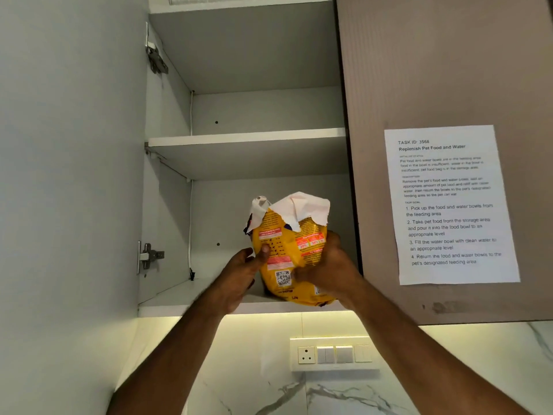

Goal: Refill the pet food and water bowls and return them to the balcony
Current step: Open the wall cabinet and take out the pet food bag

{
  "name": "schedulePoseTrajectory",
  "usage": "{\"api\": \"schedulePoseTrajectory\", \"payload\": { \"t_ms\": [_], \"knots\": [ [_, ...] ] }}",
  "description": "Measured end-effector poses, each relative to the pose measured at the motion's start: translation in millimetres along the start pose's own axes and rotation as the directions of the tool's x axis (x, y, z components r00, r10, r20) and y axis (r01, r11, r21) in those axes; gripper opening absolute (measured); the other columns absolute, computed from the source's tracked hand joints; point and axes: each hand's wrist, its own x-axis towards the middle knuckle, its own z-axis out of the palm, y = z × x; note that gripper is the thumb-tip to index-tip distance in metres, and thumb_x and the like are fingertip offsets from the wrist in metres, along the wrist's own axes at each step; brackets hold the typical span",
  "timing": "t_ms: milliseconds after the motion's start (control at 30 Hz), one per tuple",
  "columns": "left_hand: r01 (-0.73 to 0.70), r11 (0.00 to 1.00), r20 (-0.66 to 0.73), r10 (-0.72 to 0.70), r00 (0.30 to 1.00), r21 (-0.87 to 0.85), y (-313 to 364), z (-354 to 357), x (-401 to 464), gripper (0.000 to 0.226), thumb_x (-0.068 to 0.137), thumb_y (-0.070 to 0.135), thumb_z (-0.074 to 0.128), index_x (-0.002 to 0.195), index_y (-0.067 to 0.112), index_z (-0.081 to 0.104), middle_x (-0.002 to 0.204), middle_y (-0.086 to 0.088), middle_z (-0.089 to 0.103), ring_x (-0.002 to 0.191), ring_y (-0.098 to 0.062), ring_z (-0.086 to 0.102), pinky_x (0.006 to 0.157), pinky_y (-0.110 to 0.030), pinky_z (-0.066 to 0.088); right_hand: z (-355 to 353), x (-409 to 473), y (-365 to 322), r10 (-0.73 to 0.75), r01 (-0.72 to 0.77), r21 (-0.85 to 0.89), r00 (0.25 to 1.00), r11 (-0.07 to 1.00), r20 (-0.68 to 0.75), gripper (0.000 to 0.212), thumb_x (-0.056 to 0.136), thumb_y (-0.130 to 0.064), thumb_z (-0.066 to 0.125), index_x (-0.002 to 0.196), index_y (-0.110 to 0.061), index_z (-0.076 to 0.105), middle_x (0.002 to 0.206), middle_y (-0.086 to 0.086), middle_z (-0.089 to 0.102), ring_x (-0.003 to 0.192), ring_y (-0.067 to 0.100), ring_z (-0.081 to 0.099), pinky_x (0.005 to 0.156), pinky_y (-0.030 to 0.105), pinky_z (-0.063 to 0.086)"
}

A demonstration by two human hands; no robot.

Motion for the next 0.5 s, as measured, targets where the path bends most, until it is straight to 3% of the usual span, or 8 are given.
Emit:
{"api": "schedulePoseTrajectory", "payload": {
  "t_ms": [167,300,433,500],
  "knots": [
    [-0.042,0.997,0.184,0.053,0.981,-0.067,-4,-8,4,0.107,0.044,0.069,0.091,0.136,0.025,0.058,0.129,-0.004,0.071,0.121,-0.029,0.067,0.104,-0.051,0.05,-18,-15,-5,-0.057,0.057,0.003,0.995,0.998,0.085,0.098,0.071,-0.019,0.095,0.143,-0.033,0.031,0.117,-0.016,0.057,0.107,0.012,0.059,0.088,0.032,0.052],
    [-0.115,0.984,0.219,0.144,0.965,-0.137,-3,2,4,0.095,0.042,0.065,0.095,0.124,0.026,0.067,0.122,-0.005,0.075,0.112,-0.031,0.071,0.083,-0.042,0.062,-28,-28,-6,-0.098,0.098,-0.002,0.991,0.995,0.092,0.093,0.072,-0.025,0.095,0.137,-0.041,0.03,0.11,-0.028,0.054,0.092,-0.001,0.059,0.069,0.013,0.044],
    [-0.118,0.981,0.23,0.152,0.961,-0.153,4,22,-7,0.091,0.046,0.062,0.095,0.127,0.031,0.066,0.123,-0.006,0.074,0.107,-0.033,0.073,0.075,-0.05,0.063,-32,-43,-13,-0.117,0.116,0.04,0.993,0.992,0.028,0.099,0.065,-0.046,0.094,0.145,-0.035,0.037,0.13,-0.015,0.06,0.111,0.01,0.062,0.089,0.029,0.054],
    [-0.116,0.985,0.22,0.142,0.965,-0.128,7,33,-16,0.092,0.045,0.064,0.094,0.127,0.034,0.065,0.121,-0.005,0.075,0.103,-0.032,0.075,0.07,-0.05,0.062,-37,-50,-15,-0.126,0.126,0.044,0.992,0.991,-0.013,0.098,0.064,-0.054,0.091,0.145,-0.035,0.039,0.129,-0.016,0.06,0.109,0.009,0.061,0.083,0.024,0.051]
  ]
}}
